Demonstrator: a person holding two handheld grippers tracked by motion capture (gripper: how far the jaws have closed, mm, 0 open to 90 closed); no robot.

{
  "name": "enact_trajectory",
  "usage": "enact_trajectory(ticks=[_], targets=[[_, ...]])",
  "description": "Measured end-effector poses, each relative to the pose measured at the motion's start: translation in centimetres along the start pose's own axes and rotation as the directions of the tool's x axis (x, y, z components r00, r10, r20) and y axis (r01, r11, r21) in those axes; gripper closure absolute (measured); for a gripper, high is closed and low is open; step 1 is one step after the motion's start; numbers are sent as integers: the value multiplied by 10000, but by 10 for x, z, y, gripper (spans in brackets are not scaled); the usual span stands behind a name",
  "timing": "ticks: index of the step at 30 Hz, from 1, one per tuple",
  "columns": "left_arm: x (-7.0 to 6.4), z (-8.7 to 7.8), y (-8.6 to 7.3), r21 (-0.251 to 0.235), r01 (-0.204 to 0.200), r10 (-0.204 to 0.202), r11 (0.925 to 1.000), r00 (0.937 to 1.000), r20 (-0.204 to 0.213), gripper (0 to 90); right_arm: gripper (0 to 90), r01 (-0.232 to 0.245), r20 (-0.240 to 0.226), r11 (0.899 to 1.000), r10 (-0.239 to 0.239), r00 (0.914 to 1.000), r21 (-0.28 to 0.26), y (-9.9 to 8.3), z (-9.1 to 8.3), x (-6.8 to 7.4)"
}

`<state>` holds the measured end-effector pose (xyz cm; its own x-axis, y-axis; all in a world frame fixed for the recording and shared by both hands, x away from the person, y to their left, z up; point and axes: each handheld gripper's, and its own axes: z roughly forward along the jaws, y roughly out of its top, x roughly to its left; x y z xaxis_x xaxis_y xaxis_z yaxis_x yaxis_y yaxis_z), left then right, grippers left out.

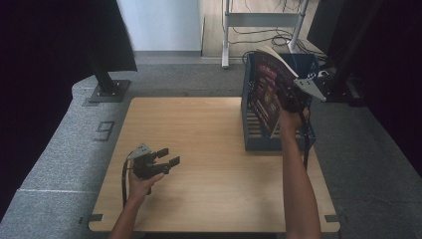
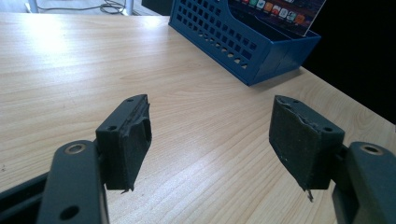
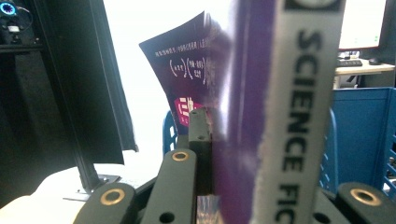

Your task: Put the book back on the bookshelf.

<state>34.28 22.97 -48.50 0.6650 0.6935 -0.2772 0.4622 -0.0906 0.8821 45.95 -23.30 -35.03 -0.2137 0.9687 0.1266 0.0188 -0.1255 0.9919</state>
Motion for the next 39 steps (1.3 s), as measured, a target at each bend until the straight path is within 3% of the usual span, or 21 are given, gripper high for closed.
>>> enact_trajectory(ticks=[15, 22, 30, 39], targets=[[2, -3, 1, -142, 18, -19, 9999, 10000, -83, 306, 818, 71, 522, 9999, -79, 9986, 154, -15, 28, 5], [4, -4, 0, -185, 53, -55, 9998, 9999, -110, 305, 817, 96, 551, 9998, -107, 9984, 191, -19, 35, 9], [4, -4, 0, -123, 0, -2, 9999, 9999, -169, 304, 817, 534, 610, 9974, -563, 9966, 475, -37, 43, 16], [6, -5, -1, -112, -34, 32, 9999, 9998, -185, 304, 817, 403, 661, 9973, -444, 9968, 617, -54, 48, 15]])
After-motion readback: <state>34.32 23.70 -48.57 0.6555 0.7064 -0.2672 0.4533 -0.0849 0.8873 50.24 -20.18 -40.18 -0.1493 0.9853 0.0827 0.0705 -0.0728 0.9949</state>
